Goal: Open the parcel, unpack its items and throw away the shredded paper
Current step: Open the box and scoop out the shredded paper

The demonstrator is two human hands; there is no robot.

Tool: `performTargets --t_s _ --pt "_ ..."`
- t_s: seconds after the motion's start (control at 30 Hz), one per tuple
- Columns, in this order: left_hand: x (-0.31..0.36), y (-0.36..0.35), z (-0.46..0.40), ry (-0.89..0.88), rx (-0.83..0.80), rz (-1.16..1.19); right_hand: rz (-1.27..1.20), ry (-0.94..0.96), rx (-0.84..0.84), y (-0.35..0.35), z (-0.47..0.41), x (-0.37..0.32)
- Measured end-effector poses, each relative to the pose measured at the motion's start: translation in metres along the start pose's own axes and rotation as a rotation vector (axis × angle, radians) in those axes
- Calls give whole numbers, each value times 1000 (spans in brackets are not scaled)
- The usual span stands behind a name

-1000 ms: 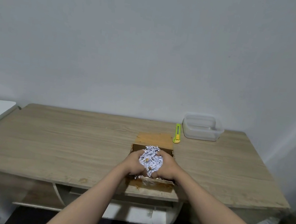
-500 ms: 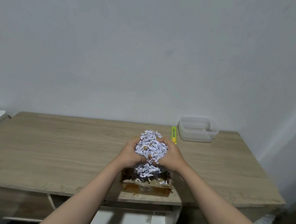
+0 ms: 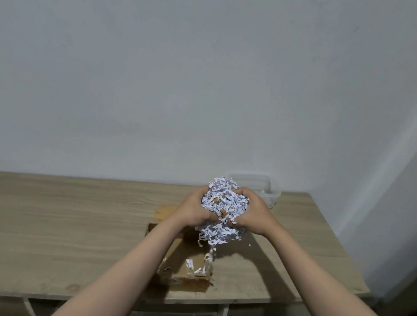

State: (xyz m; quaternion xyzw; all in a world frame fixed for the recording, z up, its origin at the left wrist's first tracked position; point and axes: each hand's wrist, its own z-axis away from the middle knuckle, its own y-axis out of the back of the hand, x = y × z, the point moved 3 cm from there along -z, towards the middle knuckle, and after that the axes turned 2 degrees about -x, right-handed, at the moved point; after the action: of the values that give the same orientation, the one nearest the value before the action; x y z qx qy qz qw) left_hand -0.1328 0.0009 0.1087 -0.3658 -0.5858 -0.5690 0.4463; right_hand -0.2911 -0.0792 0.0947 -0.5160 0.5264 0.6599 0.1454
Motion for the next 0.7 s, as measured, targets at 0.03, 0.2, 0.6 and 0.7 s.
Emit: performTargets --t_s 0.03,0.2,0.6,0.7 --pt "3 -11 -5 12 -5 10 2 -2 0 10 2 6" --pt "12 -71 -28 69 -33 26 3 -73 -42 54 9 51" --pt "-30 -184 -55 148 17 7 -116 -200 -147 84 32 158" --pt "-42 -193 -58 140 27 -69 -105 -158 -179 81 31 169"
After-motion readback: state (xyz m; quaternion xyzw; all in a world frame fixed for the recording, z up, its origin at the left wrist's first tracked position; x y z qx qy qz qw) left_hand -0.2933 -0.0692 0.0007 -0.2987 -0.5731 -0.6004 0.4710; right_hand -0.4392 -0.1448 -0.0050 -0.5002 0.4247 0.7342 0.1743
